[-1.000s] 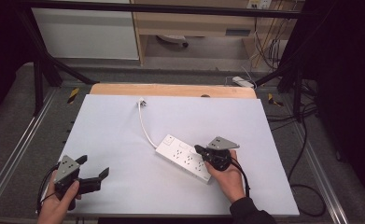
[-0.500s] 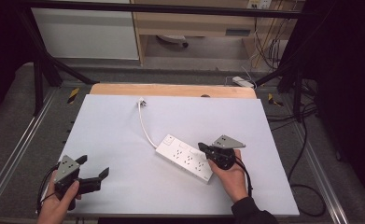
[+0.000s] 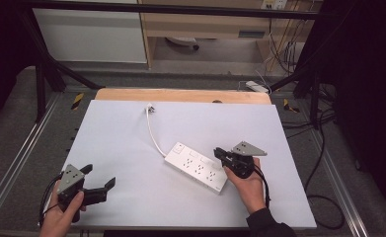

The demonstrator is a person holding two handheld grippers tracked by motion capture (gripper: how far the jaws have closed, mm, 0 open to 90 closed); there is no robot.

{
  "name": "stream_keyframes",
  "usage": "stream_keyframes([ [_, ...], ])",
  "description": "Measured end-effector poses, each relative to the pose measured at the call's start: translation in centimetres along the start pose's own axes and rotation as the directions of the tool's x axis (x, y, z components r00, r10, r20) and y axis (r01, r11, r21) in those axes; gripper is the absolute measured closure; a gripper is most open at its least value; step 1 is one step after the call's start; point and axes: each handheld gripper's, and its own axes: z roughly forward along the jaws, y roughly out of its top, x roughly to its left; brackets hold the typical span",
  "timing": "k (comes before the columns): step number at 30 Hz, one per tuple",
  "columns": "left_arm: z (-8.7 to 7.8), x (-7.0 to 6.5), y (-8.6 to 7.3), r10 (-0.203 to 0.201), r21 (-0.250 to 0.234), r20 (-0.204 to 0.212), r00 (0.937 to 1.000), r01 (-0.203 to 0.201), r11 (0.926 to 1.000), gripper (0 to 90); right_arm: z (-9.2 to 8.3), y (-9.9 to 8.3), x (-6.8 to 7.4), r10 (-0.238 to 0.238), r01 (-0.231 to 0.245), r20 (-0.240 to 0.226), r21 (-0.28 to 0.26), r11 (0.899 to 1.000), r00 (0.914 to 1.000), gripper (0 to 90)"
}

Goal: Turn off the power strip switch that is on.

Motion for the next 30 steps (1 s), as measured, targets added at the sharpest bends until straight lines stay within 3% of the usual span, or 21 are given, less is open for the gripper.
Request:
stream_keyframes([
  [5, 0.0, 0.0, 0.0, -0.001, 0.001, -0.001, 1.0000, 0.001, 1.0000, 5.7, -0.2, 0.1, -0.2, 0.017, -0.017, 0.004, -0.008, 1.000, 0.9999, 72.6],
  [16, 0.0, 0.0, 0.0, 0.000, 0.001, -0.001, 1.0000, 0.000, 1.0000, 5.7, -1.0, 1.0, -0.5, 0.080, -0.079, 0.036, -0.026, 0.997, 0.9961, 39.1],
  [27, 0.0, 0.0, 0.0, -0.001, 0.002, 0.000, 1.0000, 0.001, 1.0000, 5.7, -1.8, 2.0, -0.4, 0.077, -0.072, 0.092, -0.057, 0.996, 0.9928, 13.4],
  [30, 0.0, 0.0, 0.0, -0.001, 0.001, -0.002, 1.0000, 0.001, 1.0000, 5.7, -2.1, 2.3, -0.2, 0.063, -0.055, 0.107, -0.074, 0.996, 0.9923, 11.0],
])
